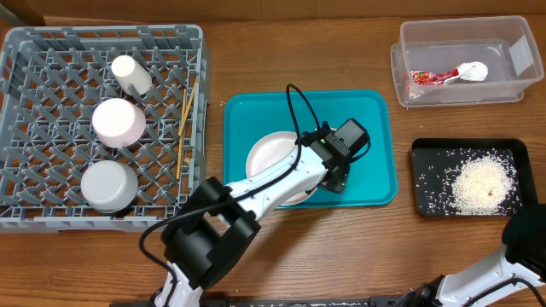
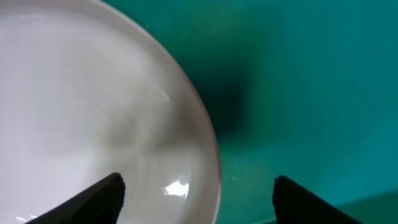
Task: Sort waste into correct bins and load items into the dishwasher
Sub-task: 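Grasp the white plate rim on the teal tray with the left gripper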
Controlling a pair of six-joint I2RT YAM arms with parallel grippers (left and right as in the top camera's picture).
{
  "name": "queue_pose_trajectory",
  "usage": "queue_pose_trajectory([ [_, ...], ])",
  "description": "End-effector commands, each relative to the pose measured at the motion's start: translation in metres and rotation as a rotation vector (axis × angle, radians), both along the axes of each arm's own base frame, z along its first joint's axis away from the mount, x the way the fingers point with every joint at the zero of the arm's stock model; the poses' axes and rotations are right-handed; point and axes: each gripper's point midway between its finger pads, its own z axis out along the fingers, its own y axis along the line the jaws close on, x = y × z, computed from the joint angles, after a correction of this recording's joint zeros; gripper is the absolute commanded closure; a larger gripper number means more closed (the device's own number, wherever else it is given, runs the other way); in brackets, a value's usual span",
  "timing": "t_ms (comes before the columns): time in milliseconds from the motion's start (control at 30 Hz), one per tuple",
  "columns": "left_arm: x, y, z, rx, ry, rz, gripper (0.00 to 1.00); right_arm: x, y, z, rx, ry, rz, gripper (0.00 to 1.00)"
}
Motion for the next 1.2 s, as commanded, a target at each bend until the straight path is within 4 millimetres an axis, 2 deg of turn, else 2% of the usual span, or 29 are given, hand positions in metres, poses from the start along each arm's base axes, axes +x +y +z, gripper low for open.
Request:
queue_pose_trajectory([
  [0,0.000,0.007,-0.016,0.066,-0.013,0.002,0.32,0.000,-0.001,0.003,-0.016,-0.003,-0.005,0.00],
  [233,-0.004,-0.006,-0.017,0.047,-0.024,-0.023,0.46,0.000,-0.001,0.003,-0.016,-0.003,-0.005,0.00],
  [367,-0.009,-0.012,-0.017,0.038,-0.028,-0.018,0.63,0.000,-0.001,0.003,-0.016,-0.003,-0.005,0.00],
  [600,-0.006,-0.011,-0.016,0.043,-0.055,0.021,0.68,0.000,-0.001,0.003,-0.016,-0.003,-0.005,0.00],
  [833,-0.002,-0.008,-0.015,0.059,-0.078,0.027,0.68,0.000,-0.001,0.003,-0.016,-0.003,-0.005,0.00],
  [1167,-0.011,0.004,-0.041,0.059,-0.067,0.070,0.68,0.000,-0.001,0.003,-0.016,-0.003,-0.005,0.00],
])
